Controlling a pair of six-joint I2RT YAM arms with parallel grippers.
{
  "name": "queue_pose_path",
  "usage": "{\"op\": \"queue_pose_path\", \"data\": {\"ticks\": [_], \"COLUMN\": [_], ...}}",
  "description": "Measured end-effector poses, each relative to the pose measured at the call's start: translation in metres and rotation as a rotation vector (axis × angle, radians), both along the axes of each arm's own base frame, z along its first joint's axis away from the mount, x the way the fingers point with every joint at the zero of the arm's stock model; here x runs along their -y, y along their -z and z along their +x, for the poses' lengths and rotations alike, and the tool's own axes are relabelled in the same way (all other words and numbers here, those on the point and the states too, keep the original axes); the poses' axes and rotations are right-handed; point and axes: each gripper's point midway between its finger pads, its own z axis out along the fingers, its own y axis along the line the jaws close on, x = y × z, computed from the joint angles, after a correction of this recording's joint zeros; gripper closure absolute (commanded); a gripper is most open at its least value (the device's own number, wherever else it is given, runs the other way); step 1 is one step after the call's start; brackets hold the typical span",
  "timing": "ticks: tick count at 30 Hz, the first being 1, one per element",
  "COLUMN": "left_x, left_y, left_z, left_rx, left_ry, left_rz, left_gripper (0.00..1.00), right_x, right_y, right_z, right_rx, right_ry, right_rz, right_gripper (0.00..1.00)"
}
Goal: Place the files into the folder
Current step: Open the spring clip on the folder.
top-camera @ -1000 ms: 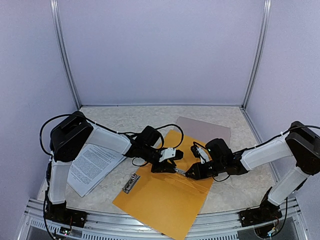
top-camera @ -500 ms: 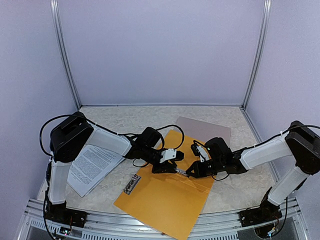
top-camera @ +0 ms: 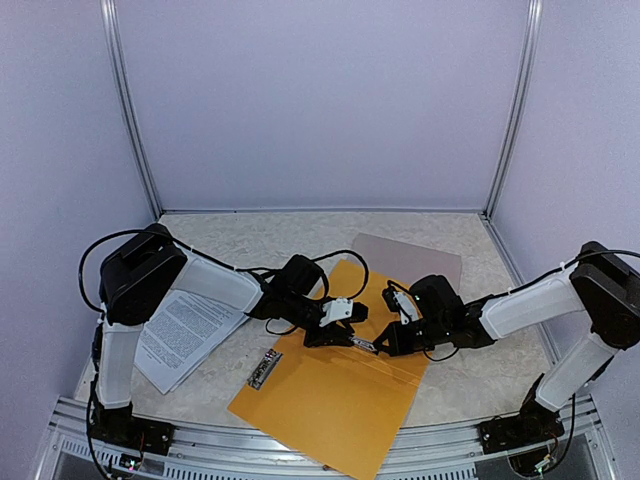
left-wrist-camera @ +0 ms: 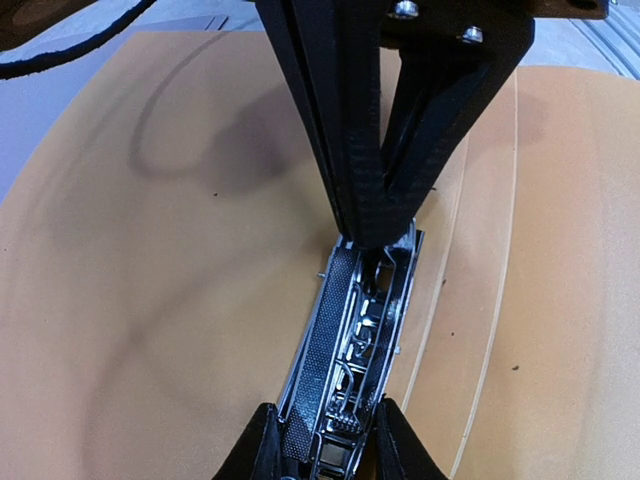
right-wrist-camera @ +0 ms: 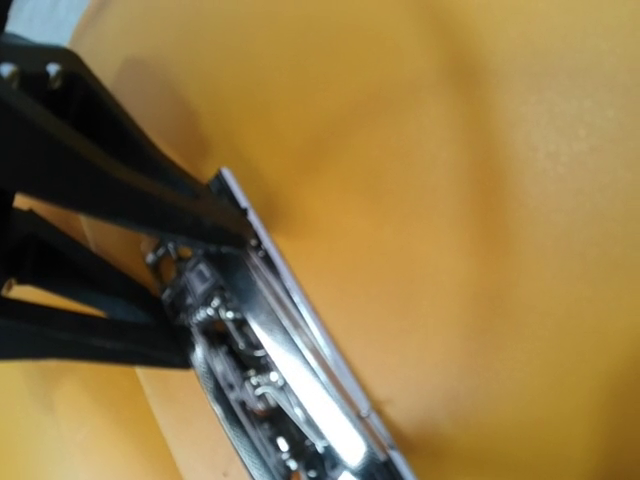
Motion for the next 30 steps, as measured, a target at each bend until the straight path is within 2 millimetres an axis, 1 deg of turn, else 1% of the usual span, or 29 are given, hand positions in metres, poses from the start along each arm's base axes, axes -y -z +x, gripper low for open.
{"op": "queue_pose_path", "data": {"ticks": [14,22,30], "left_x": [-0.0006,-0.002,-0.0024], "left_y": [0.0,0.0004,0.0004], "left_z": [0.0,0.0,-0.0004], "left_rx": [0.009,0.015,0.02], "left_ry": [0.001,-0.003,0.001], "left_rz": [0.001,0.002,0.0], "left_gripper": [0.73,0.73,0.73], "right_x": [0.0,0.0002,-0.001], "right_y": [0.0008,0.007,0.0077], "right_z": [0.0007,0.0016,0.0064], "right_rx": [0.004,0.013,0.036], "right_ry": [0.003,0.008,0.016], "right_rz": [0.0,0.002,0.0], "right_gripper": [1.0,1.0,1.0]}}
